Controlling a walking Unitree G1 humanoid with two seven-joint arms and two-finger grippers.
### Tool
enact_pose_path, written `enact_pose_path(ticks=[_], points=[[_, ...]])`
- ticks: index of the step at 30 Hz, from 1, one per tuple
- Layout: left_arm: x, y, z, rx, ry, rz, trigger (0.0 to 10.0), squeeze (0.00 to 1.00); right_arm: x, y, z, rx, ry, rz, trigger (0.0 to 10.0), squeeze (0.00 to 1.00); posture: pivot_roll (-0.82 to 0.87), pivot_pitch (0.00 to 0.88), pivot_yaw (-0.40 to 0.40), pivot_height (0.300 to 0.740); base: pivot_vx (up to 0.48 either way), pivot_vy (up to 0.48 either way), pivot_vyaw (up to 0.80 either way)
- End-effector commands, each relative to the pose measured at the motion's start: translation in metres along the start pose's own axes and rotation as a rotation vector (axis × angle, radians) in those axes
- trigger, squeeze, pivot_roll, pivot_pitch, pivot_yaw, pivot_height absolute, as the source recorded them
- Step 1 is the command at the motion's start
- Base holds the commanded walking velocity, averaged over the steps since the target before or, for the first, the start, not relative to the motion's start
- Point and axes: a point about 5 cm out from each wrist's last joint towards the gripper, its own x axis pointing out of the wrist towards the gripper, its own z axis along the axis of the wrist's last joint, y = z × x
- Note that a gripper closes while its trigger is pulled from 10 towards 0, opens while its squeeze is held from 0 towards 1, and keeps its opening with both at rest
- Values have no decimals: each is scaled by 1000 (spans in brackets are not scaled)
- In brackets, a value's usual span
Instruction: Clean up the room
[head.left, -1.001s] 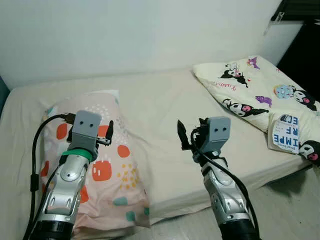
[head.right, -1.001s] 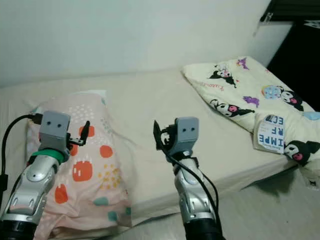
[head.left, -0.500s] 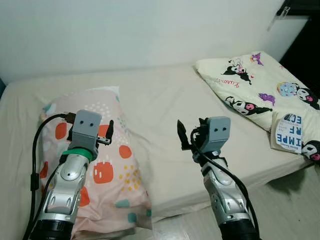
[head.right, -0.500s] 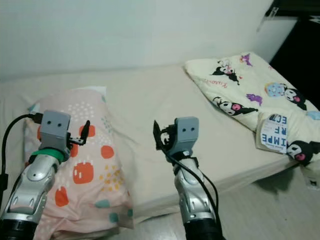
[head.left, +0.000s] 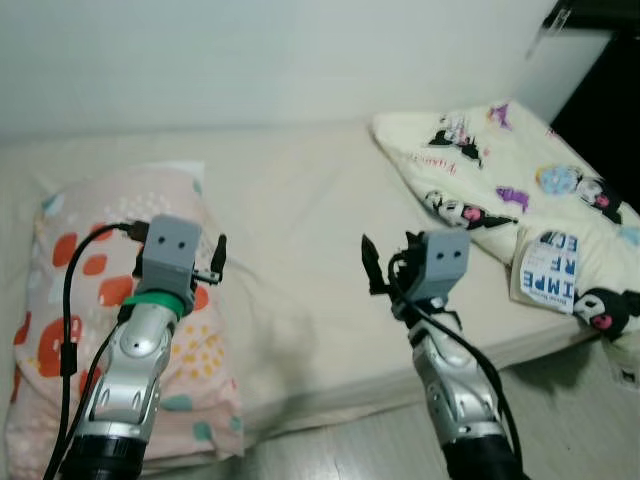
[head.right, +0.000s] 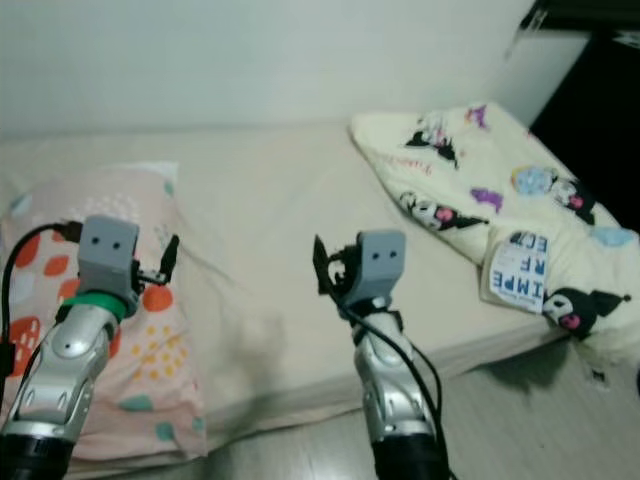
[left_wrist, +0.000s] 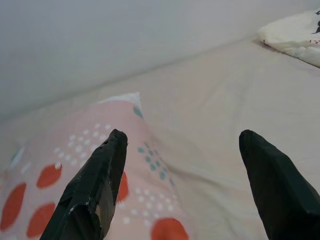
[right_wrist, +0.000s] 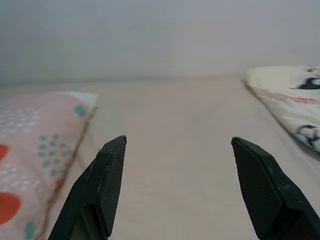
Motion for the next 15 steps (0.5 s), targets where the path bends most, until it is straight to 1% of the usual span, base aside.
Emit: enact_pose_path(ticks=[1,2,7,12,15], points=[[-2,3,-7,-21,29,13,10000,0,-2,0,-4,2,17,-3,10000,0,38,78,-12,740,0,0,0],[-2,3,-7,-20,30,13,10000,0,-2,0,-4,2,17,-3,10000,0,38,78,-12,740,0,0,0],[-2,4,-7,-35,34,22,10000,0,-3,0,-4,2,18,-4,10000,0,37,78,-12,740,0,480,0],[-2,4,-7,-28,31,19,10000,0,-2,0,-4,1,17,-6,10000,0,36,79,-11,740,0,480,0],[-1,4,-7,-19,29,18,10000,0,-2,0,-4,1,17,-6,10000,0,36,78,-12,740,0,0,0]])
